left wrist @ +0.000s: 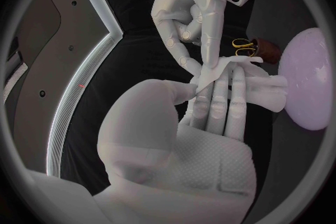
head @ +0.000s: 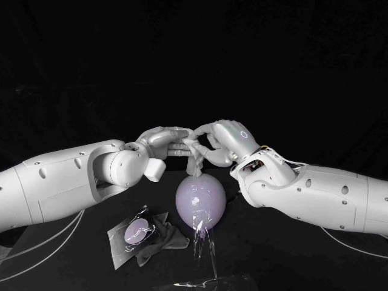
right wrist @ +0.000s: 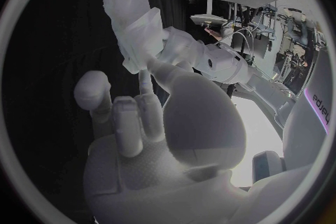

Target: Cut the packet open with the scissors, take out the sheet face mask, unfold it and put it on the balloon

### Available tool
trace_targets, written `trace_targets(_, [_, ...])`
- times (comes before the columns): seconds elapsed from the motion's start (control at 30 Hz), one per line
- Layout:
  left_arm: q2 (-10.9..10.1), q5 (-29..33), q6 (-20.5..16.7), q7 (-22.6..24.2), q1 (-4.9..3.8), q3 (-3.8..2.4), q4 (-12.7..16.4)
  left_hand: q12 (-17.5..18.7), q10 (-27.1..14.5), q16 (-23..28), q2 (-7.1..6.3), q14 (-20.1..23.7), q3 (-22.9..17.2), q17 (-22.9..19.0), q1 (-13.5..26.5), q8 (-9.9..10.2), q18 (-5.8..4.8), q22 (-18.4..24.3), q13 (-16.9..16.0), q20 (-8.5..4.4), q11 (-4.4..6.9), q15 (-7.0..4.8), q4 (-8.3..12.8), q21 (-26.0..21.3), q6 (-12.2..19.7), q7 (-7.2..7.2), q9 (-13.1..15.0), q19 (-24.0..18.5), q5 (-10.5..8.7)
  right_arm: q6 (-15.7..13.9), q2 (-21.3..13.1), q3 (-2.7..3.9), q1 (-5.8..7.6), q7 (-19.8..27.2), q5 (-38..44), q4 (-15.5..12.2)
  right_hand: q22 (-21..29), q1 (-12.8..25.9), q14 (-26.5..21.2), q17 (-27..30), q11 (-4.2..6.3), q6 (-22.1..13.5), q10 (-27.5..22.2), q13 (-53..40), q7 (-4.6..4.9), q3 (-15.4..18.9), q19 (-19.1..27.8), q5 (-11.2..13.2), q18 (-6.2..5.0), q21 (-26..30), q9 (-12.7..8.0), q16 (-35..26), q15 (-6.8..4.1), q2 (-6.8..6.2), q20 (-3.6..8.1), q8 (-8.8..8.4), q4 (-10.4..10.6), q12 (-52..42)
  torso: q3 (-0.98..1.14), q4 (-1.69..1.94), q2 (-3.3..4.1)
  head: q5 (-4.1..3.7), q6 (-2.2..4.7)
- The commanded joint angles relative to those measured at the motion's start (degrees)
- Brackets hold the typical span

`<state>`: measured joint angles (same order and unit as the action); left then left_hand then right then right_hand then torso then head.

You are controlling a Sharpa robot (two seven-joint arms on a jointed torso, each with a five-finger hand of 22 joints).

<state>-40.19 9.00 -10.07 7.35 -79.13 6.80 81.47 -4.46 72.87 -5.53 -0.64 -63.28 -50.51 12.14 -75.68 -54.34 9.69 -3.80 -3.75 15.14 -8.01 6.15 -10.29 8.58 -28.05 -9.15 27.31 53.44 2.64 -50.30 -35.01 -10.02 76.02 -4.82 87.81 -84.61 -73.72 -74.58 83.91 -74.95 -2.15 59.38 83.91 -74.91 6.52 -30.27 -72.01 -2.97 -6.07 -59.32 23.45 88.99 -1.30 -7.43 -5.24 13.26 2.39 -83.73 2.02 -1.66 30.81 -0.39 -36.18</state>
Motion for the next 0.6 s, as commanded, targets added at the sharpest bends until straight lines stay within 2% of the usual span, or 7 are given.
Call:
trace_targets(0.03, [0.2,-0.3,1.0,0.8,-0.19,-0.21,0.3,-0.1,0.2,-0.2,0.01,-0.3,-0.1,0.0,0.0,-2.5,0.85,-0.1,-0.1,0.08,0.00,0.10,0.1,-0.1,-0.3,-2.95,4.7,-0.1,0.14,2.1,0.0,-0.09,-0.15,-1.3,0.7,0.2,-0.3,-0.7,5.5,-13.6,0.42,1.0,3.0,-10.6,-0.45,-0.5,-0.2,0.2,-0.49,-0.2,0.4,0.3,-0.19,1.36,0.21,0.61,0.2,-0.4,0.02,-0.01,0.02,-0.07,-0.01])
trace_targets(0.23, [0.2,-0.3,1.1,0.7,-0.19,-0.21,0.3,-0.1,0.2,-0.2,0.01,-0.3,-0.1,0.0,0.0,-2.5,0.85,-0.1,-0.1,0.08,0.00,0.10,0.1,-0.1,-0.3,-2.95,4.7,-0.1,0.14,0.7,-0.1,-0.09,-0.20,-0.7,0.0,-0.1,-1.2,-2.4,5.9,-14.5,1.13,2.1,3.5,-11.2,-1.21,-1.1,-1.2,0.2,-0.25,-1.6,1.5,0.7,-0.82,2.25,0.72,2.06,-0.8,-1.1,-0.01,0.01,0.03,-0.09,-0.06])
trace_targets(0.6, [0.2,-0.4,1.1,0.7,-0.19,-0.21,0.2,0.0,0.2,-0.1,-0.04,-0.3,-0.1,0.0,0.0,-2.5,0.86,-0.1,-0.1,0.07,0.02,0.08,0.3,-0.1,-0.3,-2.92,4.7,0.0,0.14,-0.5,-0.3,-0.09,-0.27,0.2,-0.6,-0.7,-2.3,-2.7,6.1,-15.0,1.87,2.9,4.2,-12.0,-1.96,-2.0,-2.6,0.1,0.13,-3.3,4.0,1.0,-1.50,1.70,1.45,4.94,-1.7,-2.1,0.00,0.00,0.00,-0.02,-0.05])
